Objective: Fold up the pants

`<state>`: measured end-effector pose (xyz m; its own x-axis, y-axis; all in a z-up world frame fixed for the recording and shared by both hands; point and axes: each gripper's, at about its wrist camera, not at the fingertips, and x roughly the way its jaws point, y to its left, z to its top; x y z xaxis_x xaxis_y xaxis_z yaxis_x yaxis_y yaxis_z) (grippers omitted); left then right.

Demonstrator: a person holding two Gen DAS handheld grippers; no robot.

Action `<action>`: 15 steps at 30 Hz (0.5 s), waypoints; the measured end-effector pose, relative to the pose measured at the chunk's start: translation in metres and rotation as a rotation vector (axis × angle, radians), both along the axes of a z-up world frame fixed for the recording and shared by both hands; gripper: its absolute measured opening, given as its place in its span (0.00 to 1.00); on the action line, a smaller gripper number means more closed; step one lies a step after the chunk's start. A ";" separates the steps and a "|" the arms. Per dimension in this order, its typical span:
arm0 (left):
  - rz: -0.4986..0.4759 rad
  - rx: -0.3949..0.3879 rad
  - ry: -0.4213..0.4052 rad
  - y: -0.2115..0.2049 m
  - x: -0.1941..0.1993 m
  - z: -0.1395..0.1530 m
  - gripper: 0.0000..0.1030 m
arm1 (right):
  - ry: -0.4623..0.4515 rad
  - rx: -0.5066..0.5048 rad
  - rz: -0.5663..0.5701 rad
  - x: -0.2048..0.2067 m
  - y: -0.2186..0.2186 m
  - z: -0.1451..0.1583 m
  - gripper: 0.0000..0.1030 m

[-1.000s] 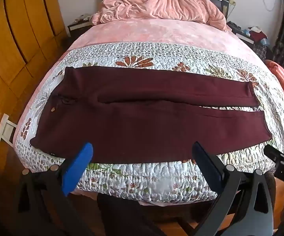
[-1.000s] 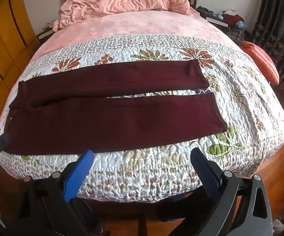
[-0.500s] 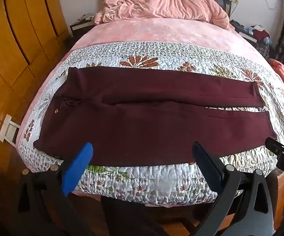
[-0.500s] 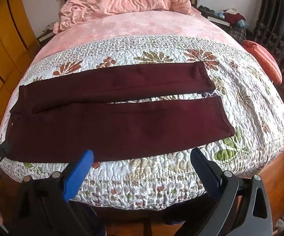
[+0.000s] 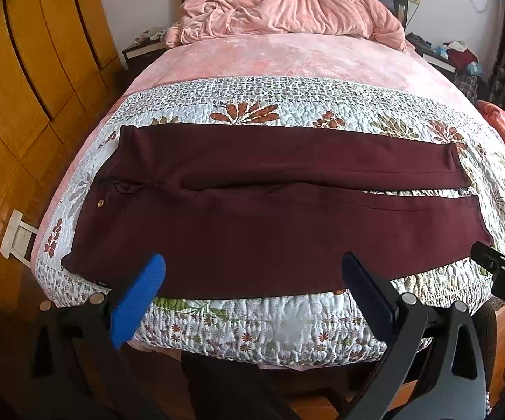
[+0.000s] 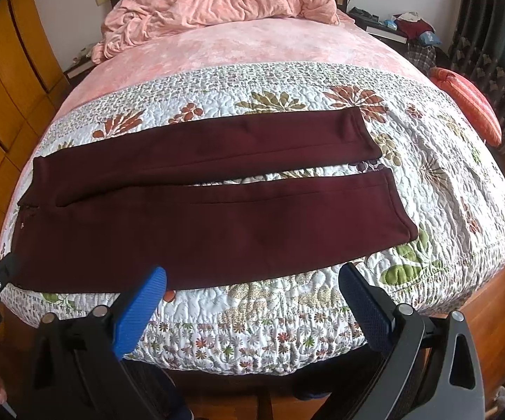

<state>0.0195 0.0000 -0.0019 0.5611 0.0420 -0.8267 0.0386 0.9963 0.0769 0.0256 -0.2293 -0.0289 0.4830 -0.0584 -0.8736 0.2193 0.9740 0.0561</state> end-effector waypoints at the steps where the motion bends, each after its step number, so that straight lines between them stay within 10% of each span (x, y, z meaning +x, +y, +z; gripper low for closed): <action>1: -0.001 0.000 0.001 -0.001 0.000 0.000 0.97 | 0.001 -0.001 0.000 0.001 0.000 0.000 0.96; 15: -0.004 0.006 0.001 -0.001 0.003 0.000 0.97 | 0.005 0.006 -0.002 0.003 -0.002 -0.002 0.96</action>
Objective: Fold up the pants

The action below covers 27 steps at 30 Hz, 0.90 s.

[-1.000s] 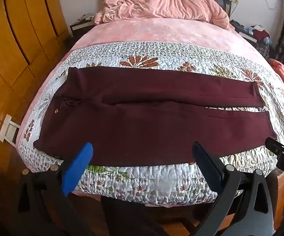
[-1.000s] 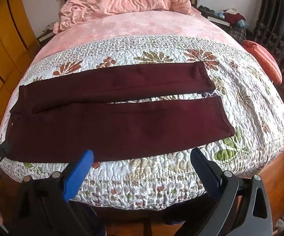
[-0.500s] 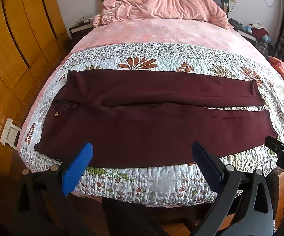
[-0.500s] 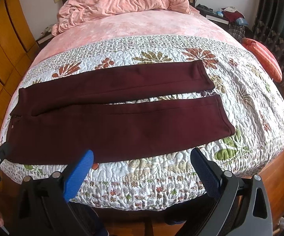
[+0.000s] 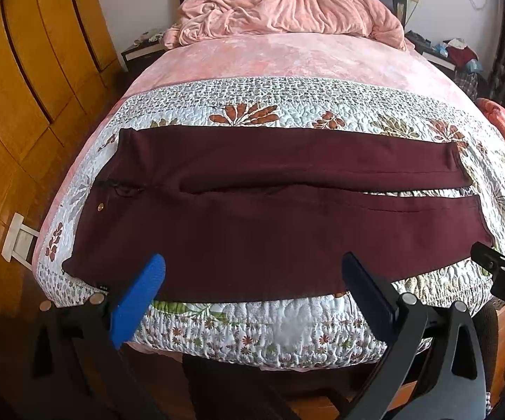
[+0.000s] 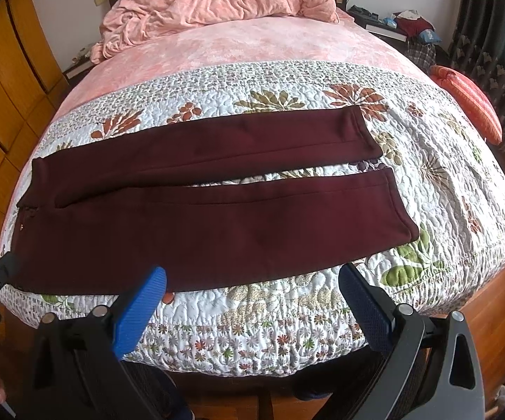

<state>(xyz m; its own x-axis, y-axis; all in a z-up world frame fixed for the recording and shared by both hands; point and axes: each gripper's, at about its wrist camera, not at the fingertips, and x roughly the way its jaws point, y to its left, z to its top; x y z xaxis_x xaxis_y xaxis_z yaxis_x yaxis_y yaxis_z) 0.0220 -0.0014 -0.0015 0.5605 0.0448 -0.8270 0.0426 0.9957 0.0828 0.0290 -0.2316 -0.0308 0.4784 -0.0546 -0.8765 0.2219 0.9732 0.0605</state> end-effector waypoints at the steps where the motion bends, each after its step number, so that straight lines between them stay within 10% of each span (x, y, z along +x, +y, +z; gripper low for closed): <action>1: 0.001 0.000 -0.001 0.000 0.000 0.000 0.97 | 0.001 -0.001 0.001 0.000 0.000 0.000 0.96; 27: 0.000 0.006 0.010 0.002 0.008 -0.005 0.97 | 0.006 -0.001 -0.007 0.004 0.000 -0.004 0.96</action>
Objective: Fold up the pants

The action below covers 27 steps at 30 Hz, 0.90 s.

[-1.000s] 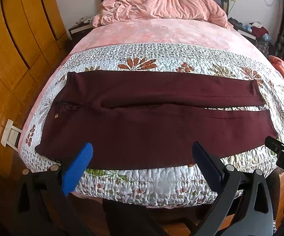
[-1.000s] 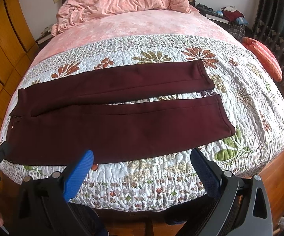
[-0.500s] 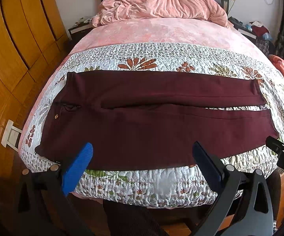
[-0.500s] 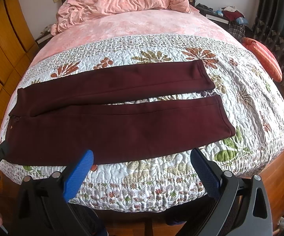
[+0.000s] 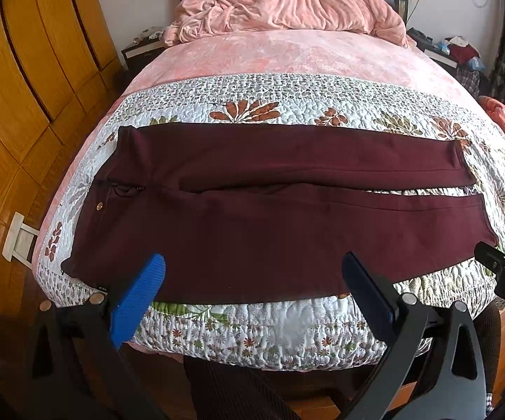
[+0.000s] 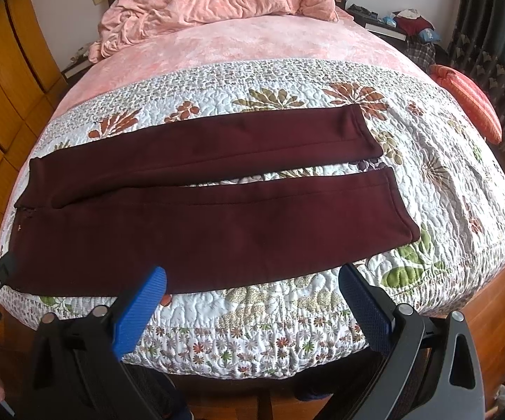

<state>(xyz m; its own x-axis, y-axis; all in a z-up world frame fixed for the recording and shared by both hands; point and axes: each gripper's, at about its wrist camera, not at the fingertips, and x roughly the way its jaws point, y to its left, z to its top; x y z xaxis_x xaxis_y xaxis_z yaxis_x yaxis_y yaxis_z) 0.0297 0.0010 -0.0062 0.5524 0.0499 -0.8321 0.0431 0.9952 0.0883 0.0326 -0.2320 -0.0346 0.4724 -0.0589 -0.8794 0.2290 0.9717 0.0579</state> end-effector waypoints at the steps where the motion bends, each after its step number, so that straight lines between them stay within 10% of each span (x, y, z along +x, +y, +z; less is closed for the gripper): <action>1: 0.000 0.000 0.000 0.000 0.000 0.000 0.97 | 0.000 0.000 0.000 0.000 0.000 0.000 0.96; 21: 0.000 -0.001 0.002 0.000 0.002 -0.005 0.97 | 0.004 0.003 0.008 0.001 -0.001 -0.006 0.96; 27: 0.015 -0.064 0.053 0.005 0.020 -0.024 0.97 | -0.023 0.020 0.004 0.033 -0.065 -0.016 0.96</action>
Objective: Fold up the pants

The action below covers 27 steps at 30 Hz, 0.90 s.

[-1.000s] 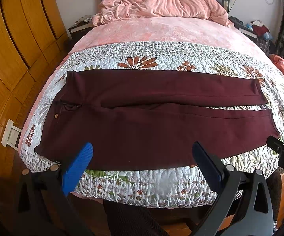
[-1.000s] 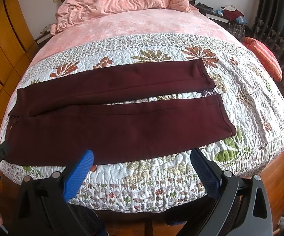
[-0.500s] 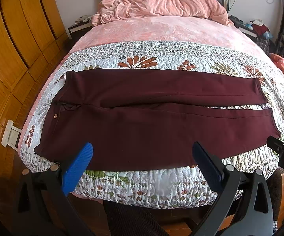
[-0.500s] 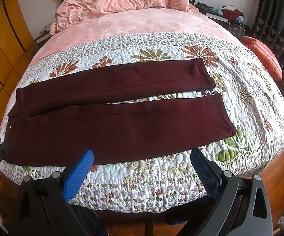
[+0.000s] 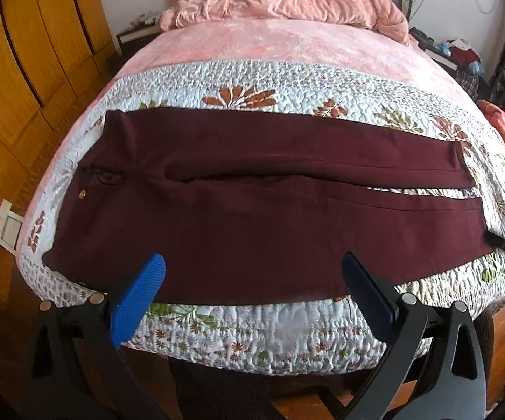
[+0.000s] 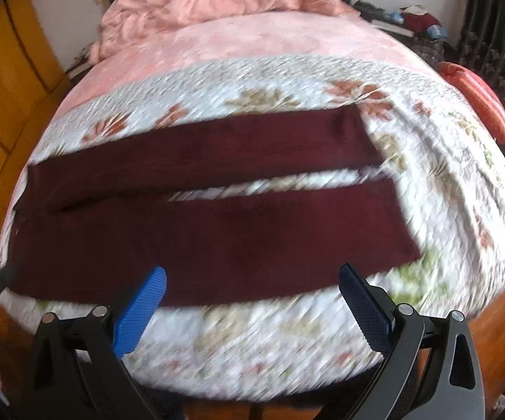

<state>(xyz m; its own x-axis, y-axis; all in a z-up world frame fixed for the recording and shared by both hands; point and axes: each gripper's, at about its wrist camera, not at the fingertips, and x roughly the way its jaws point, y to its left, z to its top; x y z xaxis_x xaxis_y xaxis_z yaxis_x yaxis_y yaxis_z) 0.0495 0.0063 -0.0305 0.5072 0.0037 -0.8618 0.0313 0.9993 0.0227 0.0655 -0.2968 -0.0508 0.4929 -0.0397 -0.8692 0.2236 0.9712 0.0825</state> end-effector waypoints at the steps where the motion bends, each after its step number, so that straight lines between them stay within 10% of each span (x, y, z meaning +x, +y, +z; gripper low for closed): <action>1: -0.001 -0.009 0.007 0.001 0.004 -0.003 0.97 | -0.008 -0.006 -0.019 0.012 -0.021 -0.001 0.96; 8: -0.017 -0.081 0.071 -0.014 0.056 -0.026 0.97 | 0.069 0.067 -0.054 0.137 -0.162 -0.044 0.96; 17: -0.121 -0.115 0.038 -0.075 0.129 -0.029 0.97 | 0.193 0.126 0.027 0.240 -0.215 -0.116 0.96; 20: -0.165 -0.109 0.049 -0.094 0.145 -0.034 0.97 | 0.193 0.134 0.062 0.244 -0.215 -0.129 0.87; 23: -0.223 -0.087 0.058 -0.109 0.163 -0.039 0.97 | 0.117 0.155 0.180 0.236 -0.205 -0.118 0.29; 27: -0.321 -0.100 0.071 -0.129 0.192 -0.049 0.97 | 0.046 0.101 0.276 0.216 -0.193 -0.091 0.23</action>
<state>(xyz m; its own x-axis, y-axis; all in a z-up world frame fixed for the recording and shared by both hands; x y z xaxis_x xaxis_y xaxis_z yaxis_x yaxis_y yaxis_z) 0.2419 -0.1230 -0.0794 0.4075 -0.2329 -0.8830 0.3428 0.9352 -0.0885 0.2815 -0.4897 -0.1418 0.4328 0.1781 -0.8837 -0.0423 0.9832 0.1774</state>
